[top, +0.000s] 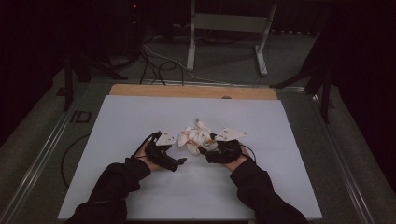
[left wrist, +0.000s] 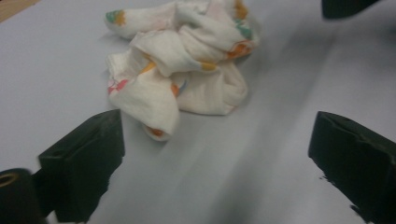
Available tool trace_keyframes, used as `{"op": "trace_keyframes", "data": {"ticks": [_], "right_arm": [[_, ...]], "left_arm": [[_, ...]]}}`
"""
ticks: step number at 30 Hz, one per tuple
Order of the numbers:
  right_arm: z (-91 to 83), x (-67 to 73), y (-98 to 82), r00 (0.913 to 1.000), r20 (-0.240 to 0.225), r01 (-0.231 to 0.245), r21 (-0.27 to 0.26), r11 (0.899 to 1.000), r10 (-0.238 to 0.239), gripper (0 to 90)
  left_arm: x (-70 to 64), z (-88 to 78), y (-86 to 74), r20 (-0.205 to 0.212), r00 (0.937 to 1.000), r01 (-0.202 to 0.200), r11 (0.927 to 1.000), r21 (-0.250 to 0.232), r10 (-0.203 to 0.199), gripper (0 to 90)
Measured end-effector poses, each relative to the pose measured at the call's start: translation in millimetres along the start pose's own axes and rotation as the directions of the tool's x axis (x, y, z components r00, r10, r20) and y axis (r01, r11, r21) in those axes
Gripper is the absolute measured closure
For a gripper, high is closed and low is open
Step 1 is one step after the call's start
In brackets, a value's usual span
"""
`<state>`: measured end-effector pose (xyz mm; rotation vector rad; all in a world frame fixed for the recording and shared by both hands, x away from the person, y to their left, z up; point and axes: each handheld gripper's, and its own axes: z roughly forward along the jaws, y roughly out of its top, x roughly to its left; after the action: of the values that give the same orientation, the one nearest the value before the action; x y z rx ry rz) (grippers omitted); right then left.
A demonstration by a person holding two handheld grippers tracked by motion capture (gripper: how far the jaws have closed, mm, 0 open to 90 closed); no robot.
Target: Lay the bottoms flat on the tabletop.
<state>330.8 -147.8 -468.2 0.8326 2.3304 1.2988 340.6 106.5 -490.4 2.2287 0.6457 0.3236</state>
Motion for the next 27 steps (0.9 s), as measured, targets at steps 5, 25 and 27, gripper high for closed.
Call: {"op": "trace_keyframes", "data": {"ticks": [5, 25, 27], "right_arm": [[12.3, 3.4, -8.2, 0.9995, 0.027, 0.015, 0.036, 0.999, -0.016, 43.3], [42.4, 1.5, -19.5, 0.9886, 0.146, 0.016, 0.147, 0.989, -0.038, 69.9], [44.4, 0.7, -20.2, 0.9885, 0.146, 0.014, 0.158, 0.987, -0.037, 73.8]], "left_arm": [[3.3, 10.7, 0.0, -0.032, 0.9993, 0.018, 0.9994, 0.031, -0.017, 13.9], [17.9, 44.1, -1.8, -0.093, 0.9941, 0.062, 0.9958, 0.067, -0.055, 68.7], [17.9, 44.8, -0.5, -0.106, 0.9929, 0.061, 0.9957, 0.069, -0.054, 74.0]]}}
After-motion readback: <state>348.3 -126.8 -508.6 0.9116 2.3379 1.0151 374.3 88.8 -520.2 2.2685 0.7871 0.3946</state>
